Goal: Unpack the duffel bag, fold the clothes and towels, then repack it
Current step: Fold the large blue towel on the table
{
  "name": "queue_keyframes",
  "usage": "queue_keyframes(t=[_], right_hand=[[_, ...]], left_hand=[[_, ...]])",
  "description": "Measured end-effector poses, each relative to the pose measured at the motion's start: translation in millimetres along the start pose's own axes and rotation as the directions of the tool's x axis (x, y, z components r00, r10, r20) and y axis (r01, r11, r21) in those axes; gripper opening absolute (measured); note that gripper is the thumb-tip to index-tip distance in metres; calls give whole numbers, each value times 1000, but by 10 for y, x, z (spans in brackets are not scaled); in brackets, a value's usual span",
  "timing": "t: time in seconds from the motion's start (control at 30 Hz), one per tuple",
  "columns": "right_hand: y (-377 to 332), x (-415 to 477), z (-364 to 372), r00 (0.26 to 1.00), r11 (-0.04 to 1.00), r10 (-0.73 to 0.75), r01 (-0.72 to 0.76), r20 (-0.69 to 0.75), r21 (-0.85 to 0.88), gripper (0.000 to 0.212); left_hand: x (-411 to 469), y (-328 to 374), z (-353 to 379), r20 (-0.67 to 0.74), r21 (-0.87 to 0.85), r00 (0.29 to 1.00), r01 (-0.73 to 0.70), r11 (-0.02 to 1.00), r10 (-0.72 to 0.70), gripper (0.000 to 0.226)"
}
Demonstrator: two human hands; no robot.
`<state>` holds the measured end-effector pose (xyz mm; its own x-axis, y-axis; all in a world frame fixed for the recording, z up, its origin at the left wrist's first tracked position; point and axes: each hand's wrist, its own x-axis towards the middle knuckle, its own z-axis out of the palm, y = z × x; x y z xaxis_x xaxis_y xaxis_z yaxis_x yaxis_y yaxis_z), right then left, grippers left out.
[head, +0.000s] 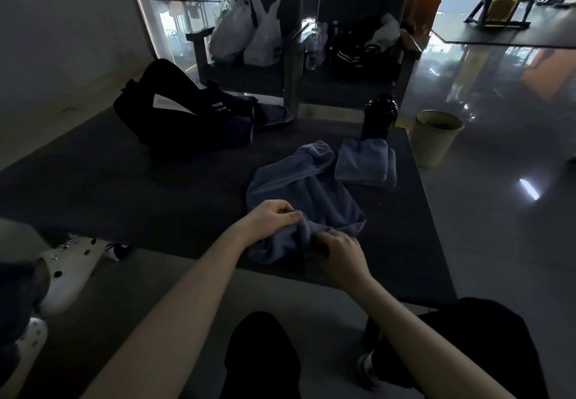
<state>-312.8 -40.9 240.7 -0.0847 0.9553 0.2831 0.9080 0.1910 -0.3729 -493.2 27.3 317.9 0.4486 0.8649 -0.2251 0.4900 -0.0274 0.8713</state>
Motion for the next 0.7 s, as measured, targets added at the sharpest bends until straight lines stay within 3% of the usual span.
queue_keyframes(t=[0.07, 0.13, 0.3, 0.4, 0.57, 0.7], right_hand=[[-12, -15, -11, 996, 993, 58, -50, -65, 108, 7], [-10, -15, -78, 991, 978, 68, -44, -113, 203, 10], [-125, -12, -76, 998, 982, 28, -17, -60, 188, 19], [-106, 5, -18, 991, 962, 84, -53, -107, 267, 6], [-150, 14, -57, 992, 909, 106, -68, -71, 412, 21], [-233, 27, -114, 983, 852, 116, -26, -140, 522, 11]], left_hand=[[-15, 42, 5, -20, 7, 1000, -9, 1000, 9, 21], [-26, 61, -10, -59, -12, 998, -13, 1000, 13, 22], [-76, 177, 38, -3, -129, 1000, -31, 991, 31, 21], [-92, 250, 57, 12, -136, 999, -34, 990, 36, 21], [-108, 314, 1, -21, -180, 998, -56, 982, 54, 21], [-117, 347, 24, -17, -197, 998, -59, 979, 56, 20]])
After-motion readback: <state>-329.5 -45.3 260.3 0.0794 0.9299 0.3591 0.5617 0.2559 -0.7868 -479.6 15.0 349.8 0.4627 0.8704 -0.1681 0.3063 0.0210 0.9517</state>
